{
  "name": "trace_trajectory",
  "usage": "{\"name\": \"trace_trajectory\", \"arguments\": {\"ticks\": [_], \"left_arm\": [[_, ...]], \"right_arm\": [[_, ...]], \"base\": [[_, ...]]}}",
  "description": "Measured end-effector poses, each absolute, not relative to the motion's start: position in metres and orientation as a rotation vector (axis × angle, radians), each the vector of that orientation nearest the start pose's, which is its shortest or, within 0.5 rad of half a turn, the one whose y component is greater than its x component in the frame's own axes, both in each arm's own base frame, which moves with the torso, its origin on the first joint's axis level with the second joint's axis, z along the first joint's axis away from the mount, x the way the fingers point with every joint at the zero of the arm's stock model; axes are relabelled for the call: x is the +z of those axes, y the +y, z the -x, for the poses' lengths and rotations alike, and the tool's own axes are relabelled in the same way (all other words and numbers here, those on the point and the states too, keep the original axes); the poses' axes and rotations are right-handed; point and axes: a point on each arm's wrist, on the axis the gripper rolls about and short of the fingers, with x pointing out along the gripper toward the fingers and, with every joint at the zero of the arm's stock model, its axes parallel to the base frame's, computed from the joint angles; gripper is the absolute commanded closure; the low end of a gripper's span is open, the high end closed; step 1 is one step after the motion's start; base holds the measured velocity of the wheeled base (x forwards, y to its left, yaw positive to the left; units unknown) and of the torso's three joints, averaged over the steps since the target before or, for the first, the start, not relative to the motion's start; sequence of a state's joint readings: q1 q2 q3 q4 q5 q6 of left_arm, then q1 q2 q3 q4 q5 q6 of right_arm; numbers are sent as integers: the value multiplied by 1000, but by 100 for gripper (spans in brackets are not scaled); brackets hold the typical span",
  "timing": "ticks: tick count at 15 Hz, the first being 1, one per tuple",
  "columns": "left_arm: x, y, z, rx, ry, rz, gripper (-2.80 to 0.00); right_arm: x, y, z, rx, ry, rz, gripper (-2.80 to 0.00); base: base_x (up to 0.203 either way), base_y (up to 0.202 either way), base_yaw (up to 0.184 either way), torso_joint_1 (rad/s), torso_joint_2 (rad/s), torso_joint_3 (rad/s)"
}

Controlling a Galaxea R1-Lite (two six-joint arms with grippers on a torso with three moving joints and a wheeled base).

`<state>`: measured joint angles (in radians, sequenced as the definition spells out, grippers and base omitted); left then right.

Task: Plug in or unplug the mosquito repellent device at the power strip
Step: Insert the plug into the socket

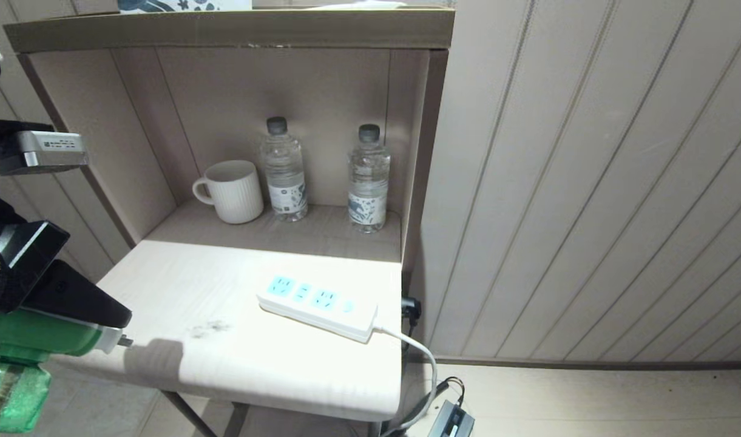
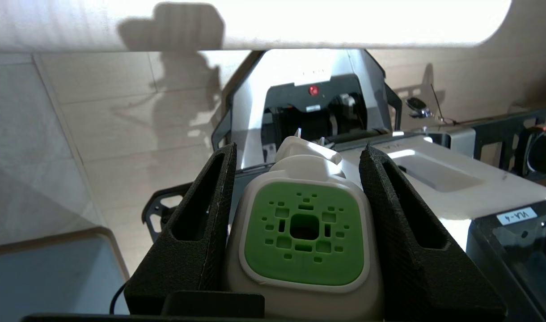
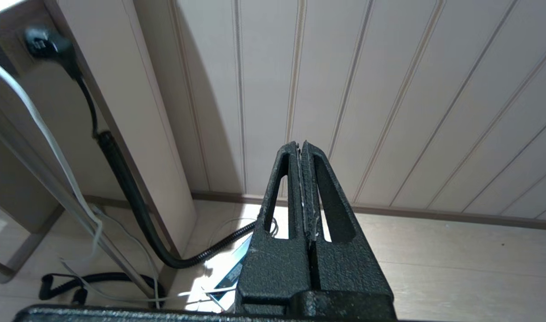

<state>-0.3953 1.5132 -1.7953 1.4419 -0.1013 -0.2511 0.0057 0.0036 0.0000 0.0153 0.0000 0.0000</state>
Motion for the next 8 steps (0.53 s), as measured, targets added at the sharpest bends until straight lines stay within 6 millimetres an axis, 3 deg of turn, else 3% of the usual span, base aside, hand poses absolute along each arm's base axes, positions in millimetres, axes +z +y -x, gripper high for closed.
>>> {"name": "trace_trajectory", "arguments": {"ticks": [8], "left_arm": [[321, -78, -168, -305, 1228, 21, 0]], "right_arm": [[74, 0, 23, 6, 19, 0, 0]], "base": [[0, 0, 0, 220, -500, -284]]}}
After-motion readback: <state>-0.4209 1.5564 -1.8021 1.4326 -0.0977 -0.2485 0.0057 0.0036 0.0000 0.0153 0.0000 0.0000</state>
